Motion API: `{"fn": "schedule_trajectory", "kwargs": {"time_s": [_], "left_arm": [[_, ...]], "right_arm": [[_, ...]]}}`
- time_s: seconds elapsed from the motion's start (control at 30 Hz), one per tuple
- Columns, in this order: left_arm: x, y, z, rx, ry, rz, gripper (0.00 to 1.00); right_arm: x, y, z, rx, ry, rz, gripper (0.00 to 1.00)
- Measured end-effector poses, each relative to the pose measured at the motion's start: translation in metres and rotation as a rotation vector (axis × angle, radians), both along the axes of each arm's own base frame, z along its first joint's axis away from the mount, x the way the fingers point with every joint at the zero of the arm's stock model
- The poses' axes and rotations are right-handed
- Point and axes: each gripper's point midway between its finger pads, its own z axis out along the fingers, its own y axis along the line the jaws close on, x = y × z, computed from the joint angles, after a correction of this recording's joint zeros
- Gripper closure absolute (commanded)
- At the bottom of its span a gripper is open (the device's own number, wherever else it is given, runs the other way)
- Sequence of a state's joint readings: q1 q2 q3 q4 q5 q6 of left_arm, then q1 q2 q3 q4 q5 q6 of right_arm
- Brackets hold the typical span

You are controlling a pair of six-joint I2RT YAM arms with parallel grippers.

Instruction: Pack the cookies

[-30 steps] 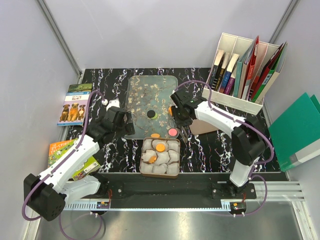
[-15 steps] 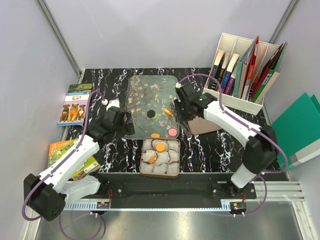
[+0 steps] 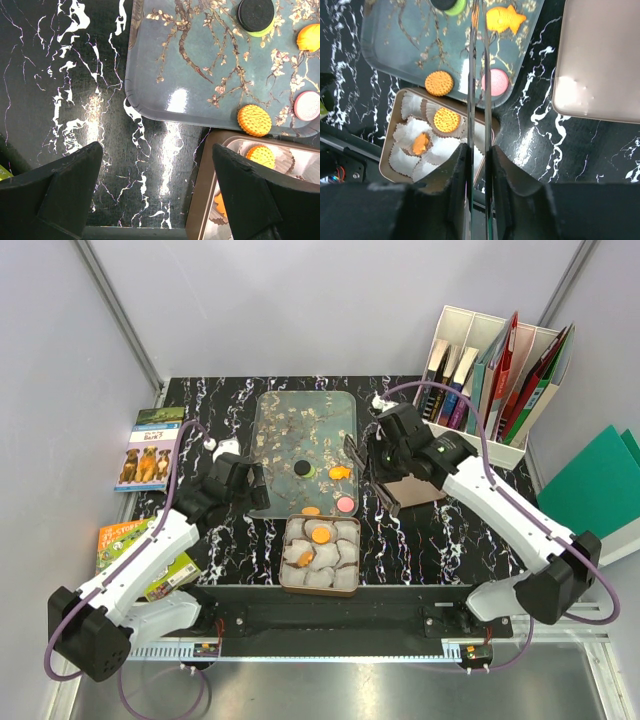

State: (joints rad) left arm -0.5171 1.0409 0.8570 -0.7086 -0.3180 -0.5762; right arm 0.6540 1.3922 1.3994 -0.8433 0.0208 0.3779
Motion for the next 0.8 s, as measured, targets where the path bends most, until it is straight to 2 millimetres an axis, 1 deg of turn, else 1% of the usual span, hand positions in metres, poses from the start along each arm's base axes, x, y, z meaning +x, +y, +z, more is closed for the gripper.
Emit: {"fn": "schedule_trajectory", "kwargs": {"time_s": [0.07,0.1,0.2,0.27,0.43,0.63,0.8], "left_arm": [[0.0,0.0,0.0,0.001,0.002,0.0,0.06],[0.0,0.0,0.0,0.001,0.002,0.0,0.06],[0.0,0.0,-0.001,0.001,0.002,0.0,0.06],[0.0,0.0,0.0,0.001,0.002,0.0,0.06],[0.0,0.0,0.0,0.001,0.002,0.0,0.06],[0.0,0.0,0.0,0.001,0.002,0.0,0.06],[0.0,0.0,-0.001,0.001,0.002,0.0,0.06]], "right_arm": [[-0.001,0.002,-0.008,-0.008,0.023,0.006,0.61],[0.0,0.003,-0.013,-0.016,0.036,0.01,0.57],[0.004,0.008,-0.032,-0.043,0.078,0.017,0.51],[0.007,0.01,-0.045,-0.064,0.108,0.022,0.48],[0.011,0.014,-0.068,-0.1,0.154,0.032,0.44],[0.015,0.016,-0.082,-0.127,0.169,0.045,0.39],[0.02,0.014,-0.094,-0.163,0.176,0.038,0.35]]}}
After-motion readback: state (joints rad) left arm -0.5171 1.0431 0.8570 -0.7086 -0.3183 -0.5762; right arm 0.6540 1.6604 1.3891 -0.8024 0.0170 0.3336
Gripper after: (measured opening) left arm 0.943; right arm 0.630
